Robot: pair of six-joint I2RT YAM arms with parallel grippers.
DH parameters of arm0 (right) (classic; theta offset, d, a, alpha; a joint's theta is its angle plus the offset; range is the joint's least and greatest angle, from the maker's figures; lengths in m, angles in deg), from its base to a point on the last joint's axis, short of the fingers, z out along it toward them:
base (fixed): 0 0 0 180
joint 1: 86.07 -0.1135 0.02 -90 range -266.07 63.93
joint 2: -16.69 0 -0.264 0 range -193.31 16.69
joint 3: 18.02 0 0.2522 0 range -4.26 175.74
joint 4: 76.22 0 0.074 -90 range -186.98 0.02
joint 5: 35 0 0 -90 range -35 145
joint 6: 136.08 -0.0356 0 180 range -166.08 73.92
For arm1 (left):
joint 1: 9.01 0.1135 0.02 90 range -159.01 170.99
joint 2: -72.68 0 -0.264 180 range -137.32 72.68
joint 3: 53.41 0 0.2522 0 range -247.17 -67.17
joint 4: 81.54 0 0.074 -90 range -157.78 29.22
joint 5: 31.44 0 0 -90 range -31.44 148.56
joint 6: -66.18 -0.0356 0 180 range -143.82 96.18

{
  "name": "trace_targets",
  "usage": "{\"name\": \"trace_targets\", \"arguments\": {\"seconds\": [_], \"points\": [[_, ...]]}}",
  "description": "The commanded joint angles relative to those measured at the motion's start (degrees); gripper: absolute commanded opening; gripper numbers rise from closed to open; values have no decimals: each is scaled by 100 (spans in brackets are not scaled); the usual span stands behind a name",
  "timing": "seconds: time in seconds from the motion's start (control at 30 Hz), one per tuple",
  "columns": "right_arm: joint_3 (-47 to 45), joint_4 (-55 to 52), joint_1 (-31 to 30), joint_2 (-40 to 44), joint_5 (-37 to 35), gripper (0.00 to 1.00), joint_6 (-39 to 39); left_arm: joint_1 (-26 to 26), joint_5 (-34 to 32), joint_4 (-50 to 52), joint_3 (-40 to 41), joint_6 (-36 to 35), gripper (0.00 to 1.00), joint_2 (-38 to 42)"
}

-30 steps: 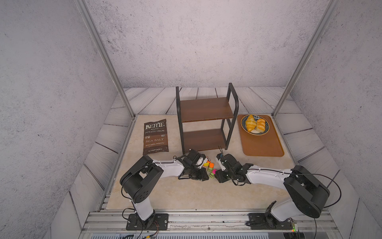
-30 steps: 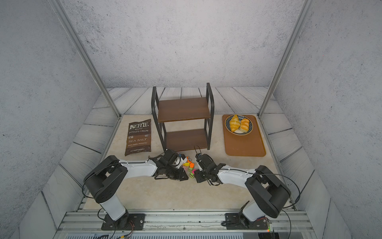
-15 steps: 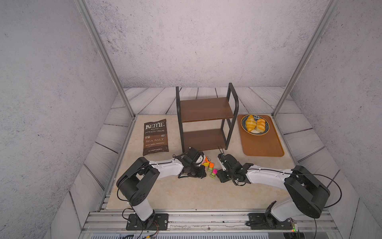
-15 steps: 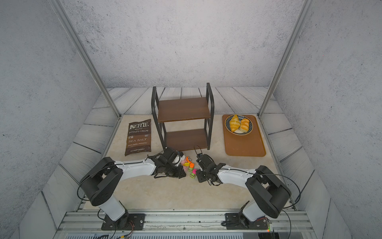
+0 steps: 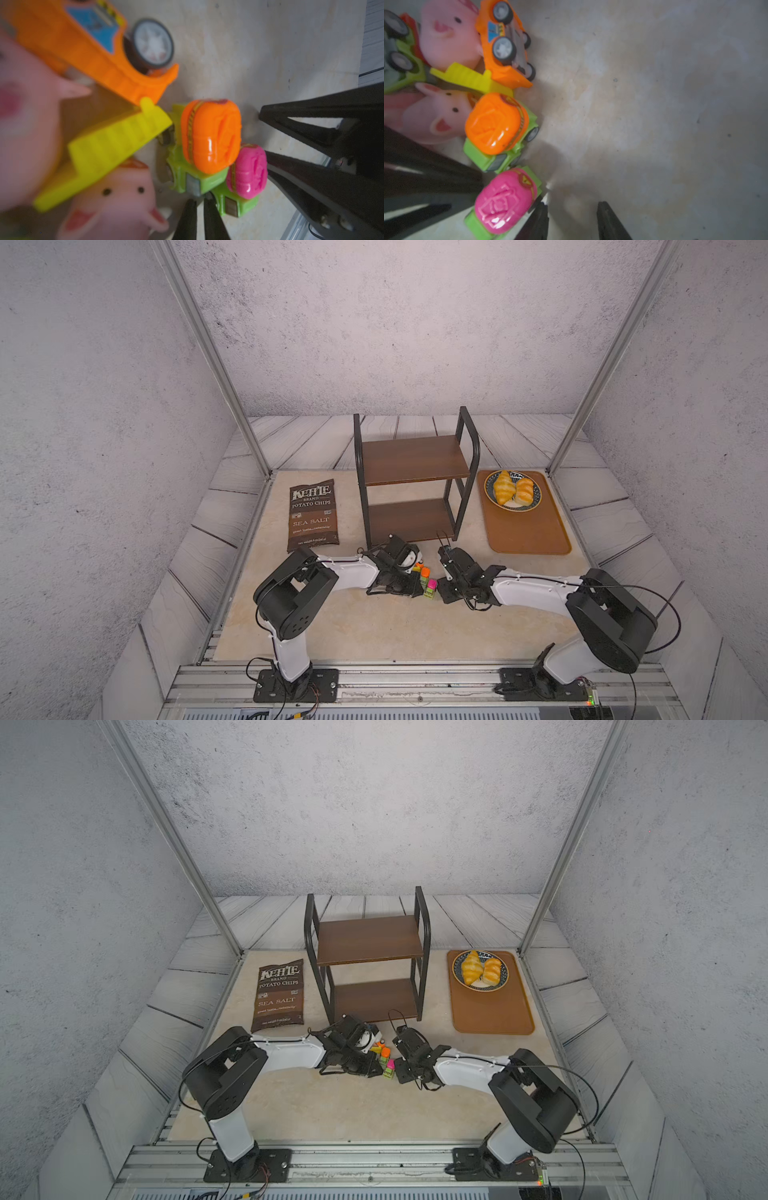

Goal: Organize plastic toys on shelves
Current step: Adjust the plastic toy at the center of the board.

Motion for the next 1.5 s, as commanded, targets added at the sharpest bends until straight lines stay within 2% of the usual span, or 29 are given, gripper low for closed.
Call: {"name": "trace_targets", "arguments": {"seconds": [0.0,0.2,0.3,0.43,0.67,0.83,0.9,1.13,1.37,1.47], "points": [[125,-74,1,-199,-17,44,-37,-66,353,-241,142,-41,14,-94],[226,-475,2,-192,-515,46,-56,-81,374,-199,241,-65,14,-11],[240,-810,3,-65,-900,47,-94,-80,193,17,257,-105,14,201],[163,-1076,2,239,-942,49,-129,-75,-130,462,219,-212,16,573],[114,-1266,2,916,-73,57,-197,36,-1024,1343,172,-406,18,1352],[58,-1036,-6,1245,757,69,-349,182,-1474,1647,254,-441,19,1824],[44,-869,-12,1214,969,74,-510,274,-1616,1716,337,-430,20,2019],[208,-615,-229,743,860,76,-796,636,-1852,1793,660,-367,21,2637],[532,-676,-518,139,411,76,-929,942,-1829,1947,882,-419,22,3008],[619,-660,-598,-72,224,72,-977,1005,-1823,1965,949,-436,22,3098]]}}
